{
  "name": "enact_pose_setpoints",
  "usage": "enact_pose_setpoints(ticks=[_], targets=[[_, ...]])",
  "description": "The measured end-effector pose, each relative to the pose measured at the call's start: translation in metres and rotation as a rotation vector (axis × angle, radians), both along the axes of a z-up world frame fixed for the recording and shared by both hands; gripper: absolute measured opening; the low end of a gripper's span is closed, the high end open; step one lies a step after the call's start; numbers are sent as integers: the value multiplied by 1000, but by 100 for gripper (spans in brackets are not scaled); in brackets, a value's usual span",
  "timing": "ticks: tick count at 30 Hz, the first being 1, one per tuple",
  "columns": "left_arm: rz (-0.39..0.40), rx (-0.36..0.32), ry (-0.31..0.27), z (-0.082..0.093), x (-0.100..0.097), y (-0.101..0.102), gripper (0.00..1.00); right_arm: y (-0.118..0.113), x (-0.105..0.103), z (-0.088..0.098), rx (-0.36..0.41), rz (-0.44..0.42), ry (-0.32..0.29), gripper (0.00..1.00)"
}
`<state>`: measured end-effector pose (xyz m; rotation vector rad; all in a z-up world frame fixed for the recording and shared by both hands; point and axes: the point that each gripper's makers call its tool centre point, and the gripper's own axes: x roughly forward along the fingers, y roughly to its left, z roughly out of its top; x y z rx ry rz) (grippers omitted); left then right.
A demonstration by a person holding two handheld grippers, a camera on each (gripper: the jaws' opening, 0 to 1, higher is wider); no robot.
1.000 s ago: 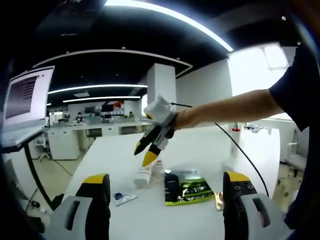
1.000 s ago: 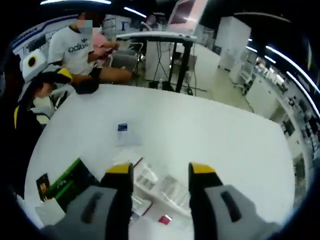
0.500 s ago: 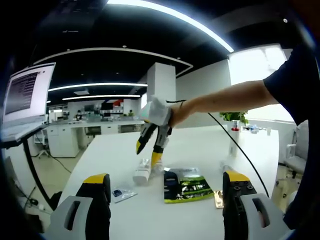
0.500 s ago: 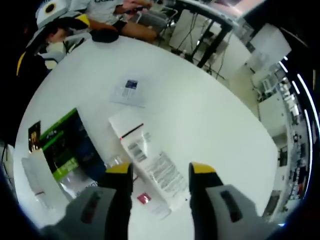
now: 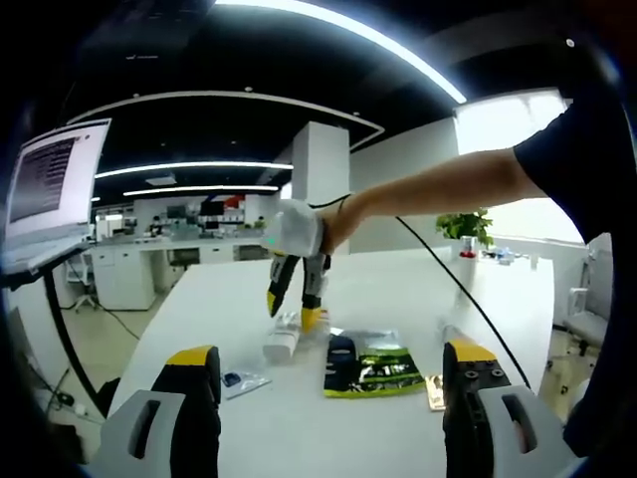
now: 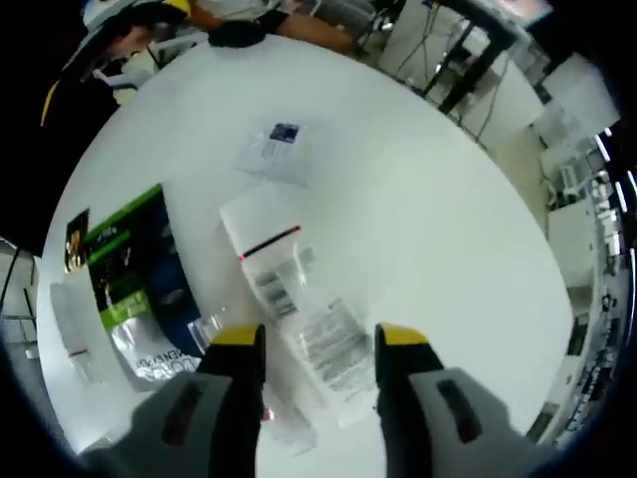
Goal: Arrange the skincare products in the storage area until every visible bottle or jar stands upright without overlapping.
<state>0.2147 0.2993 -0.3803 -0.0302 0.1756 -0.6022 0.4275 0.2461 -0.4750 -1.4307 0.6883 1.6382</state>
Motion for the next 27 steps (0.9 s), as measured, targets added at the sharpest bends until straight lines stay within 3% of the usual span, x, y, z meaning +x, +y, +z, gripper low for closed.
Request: enact_pose_setpoints(ticks=[13, 20, 27], targets=[[-3, -2, 14, -5, -2, 1, 93, -3, -6, -10, -137, 117, 47, 40], [-1, -2, 21, -7, -2, 2, 93, -5, -7, -5, -97, 169, 53, 30], [-7, -2, 23, -6, -3, -1, 92, -8, -8, -1, -26, 146, -3, 23]])
